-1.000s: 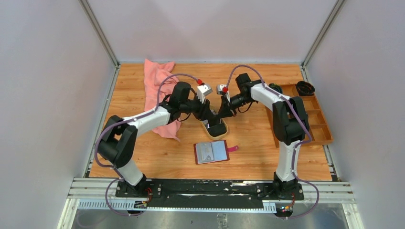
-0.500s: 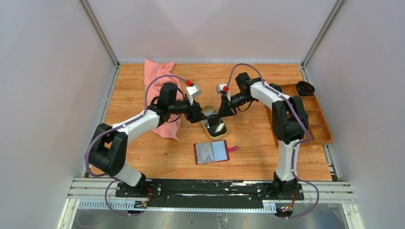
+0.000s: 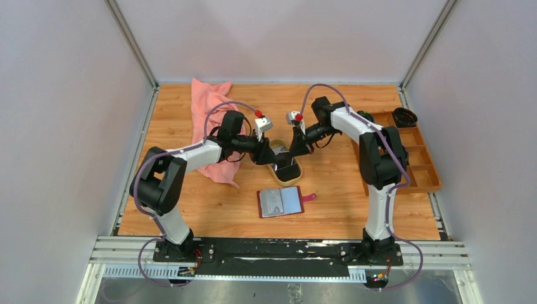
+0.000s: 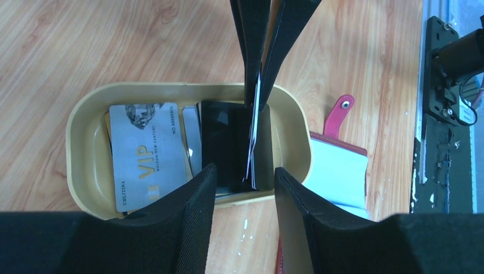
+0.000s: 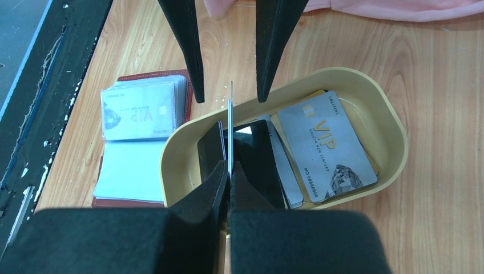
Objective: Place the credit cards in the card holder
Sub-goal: Pick up the credit card from the storage box.
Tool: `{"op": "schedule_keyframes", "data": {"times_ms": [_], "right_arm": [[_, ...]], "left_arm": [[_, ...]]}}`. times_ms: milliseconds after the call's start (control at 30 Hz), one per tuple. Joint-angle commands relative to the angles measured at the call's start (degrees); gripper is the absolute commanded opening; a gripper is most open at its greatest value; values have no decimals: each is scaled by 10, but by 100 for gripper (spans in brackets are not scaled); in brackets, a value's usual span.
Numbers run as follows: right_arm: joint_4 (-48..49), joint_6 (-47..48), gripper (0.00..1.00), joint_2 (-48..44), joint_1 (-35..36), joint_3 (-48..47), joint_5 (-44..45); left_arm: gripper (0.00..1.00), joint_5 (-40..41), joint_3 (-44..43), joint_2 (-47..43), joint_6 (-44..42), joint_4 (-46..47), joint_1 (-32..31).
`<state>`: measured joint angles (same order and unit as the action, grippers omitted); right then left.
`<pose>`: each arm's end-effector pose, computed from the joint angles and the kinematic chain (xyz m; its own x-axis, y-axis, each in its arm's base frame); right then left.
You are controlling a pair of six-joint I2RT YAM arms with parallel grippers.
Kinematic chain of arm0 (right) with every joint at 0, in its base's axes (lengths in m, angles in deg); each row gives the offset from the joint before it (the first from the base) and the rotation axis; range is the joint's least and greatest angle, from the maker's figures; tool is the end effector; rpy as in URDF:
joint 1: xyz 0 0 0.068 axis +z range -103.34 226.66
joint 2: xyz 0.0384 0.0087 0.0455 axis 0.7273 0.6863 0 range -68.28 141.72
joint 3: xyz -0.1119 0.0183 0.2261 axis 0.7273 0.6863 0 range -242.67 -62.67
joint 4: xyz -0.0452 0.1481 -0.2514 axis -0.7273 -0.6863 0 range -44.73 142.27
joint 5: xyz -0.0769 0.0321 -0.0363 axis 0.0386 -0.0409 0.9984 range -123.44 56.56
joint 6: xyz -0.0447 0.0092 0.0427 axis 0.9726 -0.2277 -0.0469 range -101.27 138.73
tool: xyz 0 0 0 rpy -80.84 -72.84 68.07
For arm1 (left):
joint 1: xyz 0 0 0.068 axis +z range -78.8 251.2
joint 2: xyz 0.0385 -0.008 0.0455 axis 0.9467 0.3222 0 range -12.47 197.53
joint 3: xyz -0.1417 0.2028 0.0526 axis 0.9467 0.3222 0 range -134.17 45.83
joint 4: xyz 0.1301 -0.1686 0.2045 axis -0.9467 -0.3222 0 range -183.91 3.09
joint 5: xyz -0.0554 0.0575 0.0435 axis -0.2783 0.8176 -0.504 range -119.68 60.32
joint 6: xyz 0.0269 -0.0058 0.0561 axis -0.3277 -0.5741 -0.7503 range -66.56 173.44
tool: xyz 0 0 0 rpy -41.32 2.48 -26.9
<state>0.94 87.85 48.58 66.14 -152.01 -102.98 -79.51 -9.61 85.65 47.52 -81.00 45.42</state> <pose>0.3851 0.1834 0.1652 -0.0612 -0.3682 -0.9277 -0.9667 -0.2096 0.1470 0.3312 -0.2004 0.1455 -0.4504 0.2914 -0.8439 0.8829 0.2861 -0.3724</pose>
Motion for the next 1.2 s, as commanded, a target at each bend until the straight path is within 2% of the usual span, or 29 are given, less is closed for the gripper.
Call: {"op": "schedule_keyframes", "data": {"times_ms": [0,100,200,300,433,600,733,767,933,1167], "right_arm": [[-25,16,0,14,-4,-13,-21],[-25,17,0,15,-4,-13,-22],[-25,17,0,15,-5,-14,-21],[-25,16,0,17,-4,-14,-21],[-25,9,3,22,-4,-18,-16],[-22,-10,38,23,-4,-26,7],[-17,-25,71,14,-4,-28,32],[-16,-28,88,10,-5,-29,36],[-3,-54,98,-9,-12,-36,66],[23,-67,100,-95,-15,-10,122]], "left_arm": [[44,-26,-19,12,-4,2,2],[34,-33,-24,23,0,2,2],[14,-40,-30,33,4,2,2],[2,-39,-32,37,5,2,2],[0,-26,-28,30,-1,2,2],[0,48,-10,5,-16,2,4],[0,95,3,-16,-18,2,14],[0,104,3,-21,-15,2,17],[0,154,5,-55,-2,3,24],[0,159,7,-123,32,2,24]]}}
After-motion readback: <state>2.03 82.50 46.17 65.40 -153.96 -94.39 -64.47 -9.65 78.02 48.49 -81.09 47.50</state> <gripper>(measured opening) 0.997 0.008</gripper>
